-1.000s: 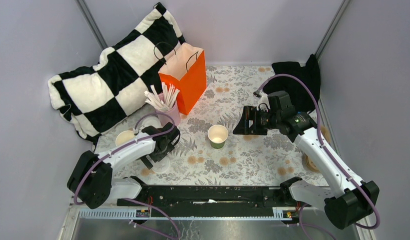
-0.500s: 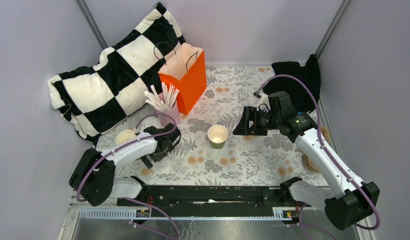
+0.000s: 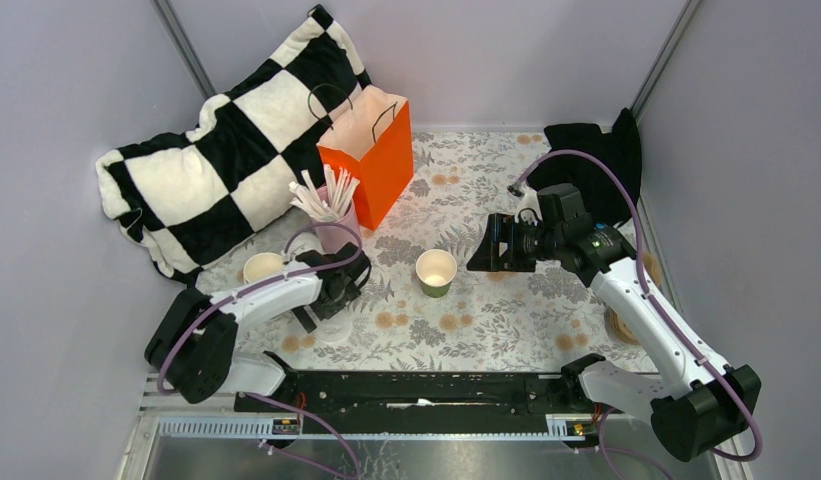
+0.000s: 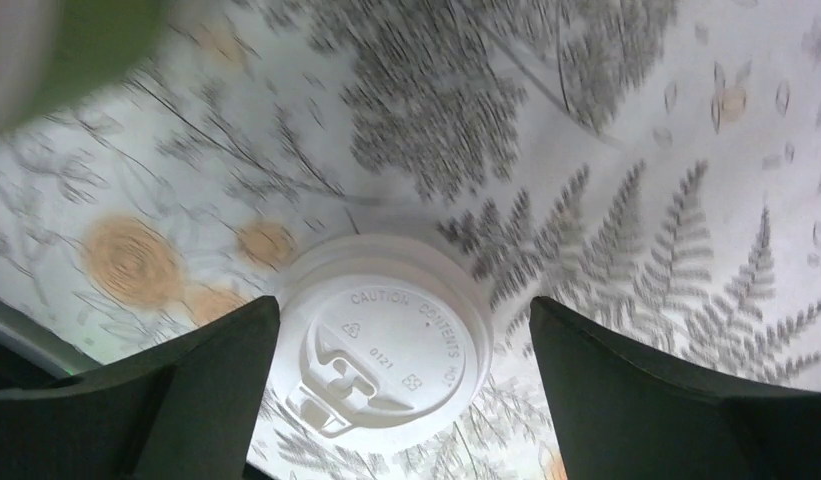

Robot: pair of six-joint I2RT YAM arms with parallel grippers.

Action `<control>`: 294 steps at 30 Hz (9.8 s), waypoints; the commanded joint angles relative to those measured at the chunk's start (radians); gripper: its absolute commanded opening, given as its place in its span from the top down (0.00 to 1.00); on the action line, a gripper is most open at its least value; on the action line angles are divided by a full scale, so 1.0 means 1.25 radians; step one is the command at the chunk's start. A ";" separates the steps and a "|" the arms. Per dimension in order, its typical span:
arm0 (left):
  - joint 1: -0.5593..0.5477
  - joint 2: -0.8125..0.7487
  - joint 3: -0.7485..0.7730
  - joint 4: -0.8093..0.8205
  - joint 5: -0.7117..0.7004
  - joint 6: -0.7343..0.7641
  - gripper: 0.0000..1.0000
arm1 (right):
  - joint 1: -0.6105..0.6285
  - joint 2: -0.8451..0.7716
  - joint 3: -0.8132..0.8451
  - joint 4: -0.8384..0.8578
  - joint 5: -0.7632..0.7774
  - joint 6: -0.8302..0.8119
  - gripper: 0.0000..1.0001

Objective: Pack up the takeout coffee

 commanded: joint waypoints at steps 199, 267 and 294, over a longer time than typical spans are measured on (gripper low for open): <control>-0.253 -0.044 0.085 -0.092 0.164 0.252 0.01 | 0.003 -0.058 -0.037 0.015 -0.013 -0.023 0.18; -0.277 0.153 0.662 -0.181 0.186 0.442 0.24 | -0.001 -0.080 -0.024 -0.015 0.101 0.015 0.13; -0.203 0.426 0.846 -0.120 0.315 0.659 0.23 | -0.133 -0.062 -0.083 -0.002 0.005 0.003 0.11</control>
